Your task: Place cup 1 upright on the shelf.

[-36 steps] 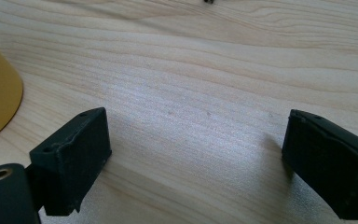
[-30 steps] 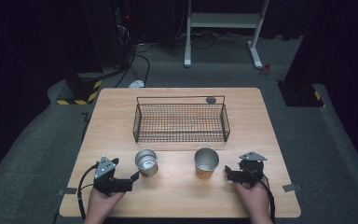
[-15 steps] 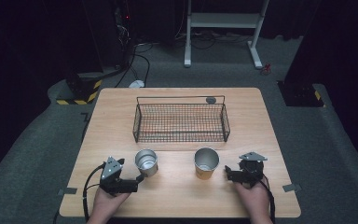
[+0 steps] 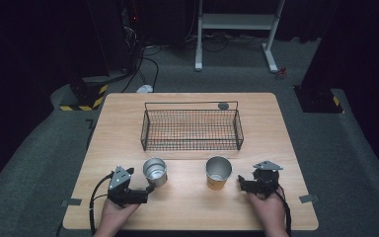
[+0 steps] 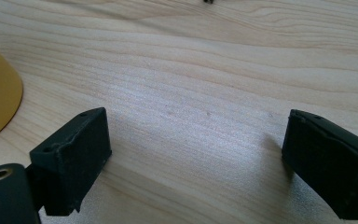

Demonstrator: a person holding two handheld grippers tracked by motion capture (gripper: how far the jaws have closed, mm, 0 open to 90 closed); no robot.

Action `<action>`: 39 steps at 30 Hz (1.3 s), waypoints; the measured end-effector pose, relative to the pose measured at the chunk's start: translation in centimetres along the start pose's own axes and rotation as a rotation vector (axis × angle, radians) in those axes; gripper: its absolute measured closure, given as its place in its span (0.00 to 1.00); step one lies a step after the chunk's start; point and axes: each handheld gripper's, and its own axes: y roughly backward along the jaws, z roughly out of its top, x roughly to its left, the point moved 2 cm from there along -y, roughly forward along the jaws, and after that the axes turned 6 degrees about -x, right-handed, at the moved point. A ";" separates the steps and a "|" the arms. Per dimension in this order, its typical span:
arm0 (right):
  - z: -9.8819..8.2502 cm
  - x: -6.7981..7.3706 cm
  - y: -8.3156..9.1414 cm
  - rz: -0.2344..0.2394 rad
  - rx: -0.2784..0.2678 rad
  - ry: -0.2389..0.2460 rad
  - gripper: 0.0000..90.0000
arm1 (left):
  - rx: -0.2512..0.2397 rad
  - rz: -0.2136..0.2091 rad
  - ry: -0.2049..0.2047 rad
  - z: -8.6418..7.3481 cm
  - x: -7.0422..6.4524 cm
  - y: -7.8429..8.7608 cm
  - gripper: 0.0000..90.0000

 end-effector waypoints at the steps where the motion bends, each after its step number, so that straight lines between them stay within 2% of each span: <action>1: 0.0 0.0 0.0 0.000 0.000 0.000 0.08 | -0.001 0.000 0.004 0.0 0.0 -0.1 0.00; 5: 0.0 0.0 0.0 0.000 0.000 0.002 0.08 | 0.006 -0.006 0.008 -0.1 0.0 -0.5 0.00; 12: 0.0 0.0 0.0 0.000 0.000 0.000 0.08 | 0.045 -0.011 0.021 0.0 0.0 -1.4 0.00; 14: 0.0 0.0 0.0 0.000 0.000 0.002 0.08 | 0.053 0.001 0.006 0.0 -0.1 -1.5 0.00; 19: 0.0 0.0 0.0 0.001 0.000 0.002 0.08 | 0.055 0.014 0.006 -0.1 -0.2 -1.9 0.00; 22: 0.0 0.0 0.0 0.001 -0.001 0.003 0.08 | 0.060 0.003 0.016 -0.1 -0.2 -2.1 0.00; 27: 0.0 0.0 0.0 0.000 0.001 0.005 0.08 | 0.045 -0.005 0.029 0.0 -0.2 -2.3 0.00; 33: 0.0 0.0 0.0 0.000 0.000 0.000 0.08 | 0.039 -0.014 0.019 -0.1 -0.2 -2.5 0.00; 36: 0.0 0.0 0.0 0.000 0.000 0.002 0.08 | 0.023 -0.022 0.029 0.0 -0.3 -2.7 0.00; 39: 0.0 0.0 0.0 0.000 0.000 0.000 0.08 | 0.009 -0.025 0.022 0.0 -0.3 -3.0 0.01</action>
